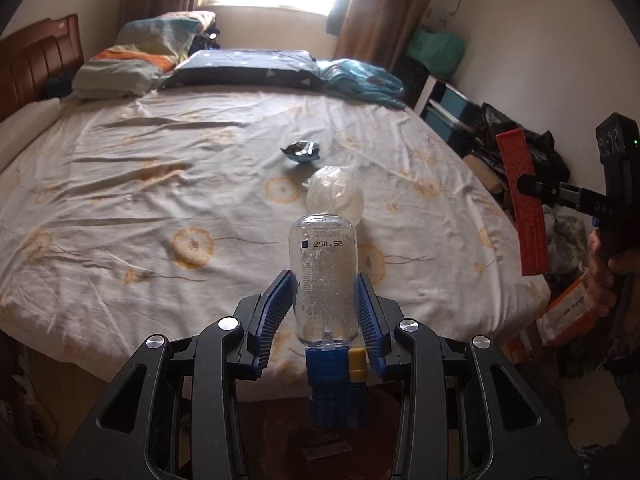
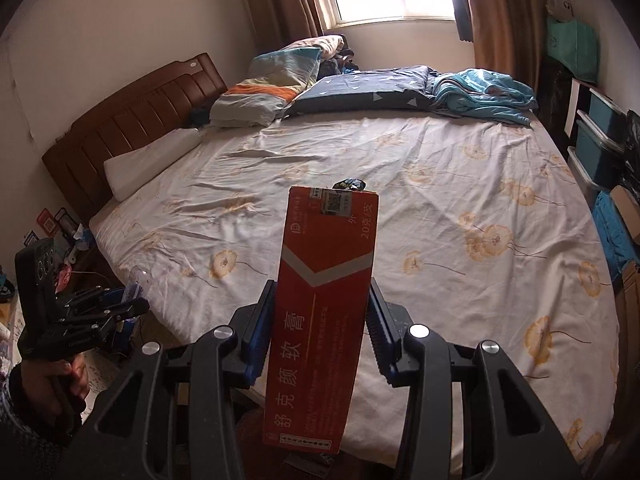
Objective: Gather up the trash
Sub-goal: 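Carry the bottle and red box over the red bin while both tools open to drop them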
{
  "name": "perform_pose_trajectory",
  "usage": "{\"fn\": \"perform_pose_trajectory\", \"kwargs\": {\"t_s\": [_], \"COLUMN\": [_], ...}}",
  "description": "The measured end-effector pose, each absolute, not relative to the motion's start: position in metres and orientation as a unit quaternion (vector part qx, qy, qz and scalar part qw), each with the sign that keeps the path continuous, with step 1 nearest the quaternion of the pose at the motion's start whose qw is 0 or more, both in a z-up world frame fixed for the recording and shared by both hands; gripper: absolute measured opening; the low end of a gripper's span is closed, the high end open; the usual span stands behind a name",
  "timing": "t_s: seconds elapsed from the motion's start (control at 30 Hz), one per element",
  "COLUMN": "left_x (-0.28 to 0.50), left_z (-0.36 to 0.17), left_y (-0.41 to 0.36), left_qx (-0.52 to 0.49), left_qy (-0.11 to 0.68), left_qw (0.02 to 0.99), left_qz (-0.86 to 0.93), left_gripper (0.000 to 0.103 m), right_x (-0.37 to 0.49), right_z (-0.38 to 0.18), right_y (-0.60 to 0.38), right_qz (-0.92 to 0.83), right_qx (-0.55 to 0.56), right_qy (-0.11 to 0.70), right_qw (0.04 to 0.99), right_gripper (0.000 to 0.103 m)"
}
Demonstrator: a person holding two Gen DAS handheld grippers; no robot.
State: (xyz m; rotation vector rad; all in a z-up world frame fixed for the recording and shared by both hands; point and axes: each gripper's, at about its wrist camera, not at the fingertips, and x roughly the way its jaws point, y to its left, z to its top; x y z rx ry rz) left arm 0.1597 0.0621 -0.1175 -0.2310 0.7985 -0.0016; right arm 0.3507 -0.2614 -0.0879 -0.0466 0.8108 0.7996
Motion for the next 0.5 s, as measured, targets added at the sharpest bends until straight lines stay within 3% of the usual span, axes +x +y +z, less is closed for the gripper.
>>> {"fn": "perform_pose_trajectory", "kwargs": {"t_s": [0.5], "left_x": [0.074], "left_z": [-0.191], "left_y": [0.030], "left_qx": [-0.133], "left_qy": [0.443], "left_qw": [0.886], "left_qz": [-0.021], "left_gripper": [0.037], "right_x": [0.229], "right_z": [-0.160], "right_y": [-0.282], "right_qz": [0.408], "right_qx": [-0.062], "right_qy": [0.432], "right_qw": [0.802], "right_gripper": [0.042]}}
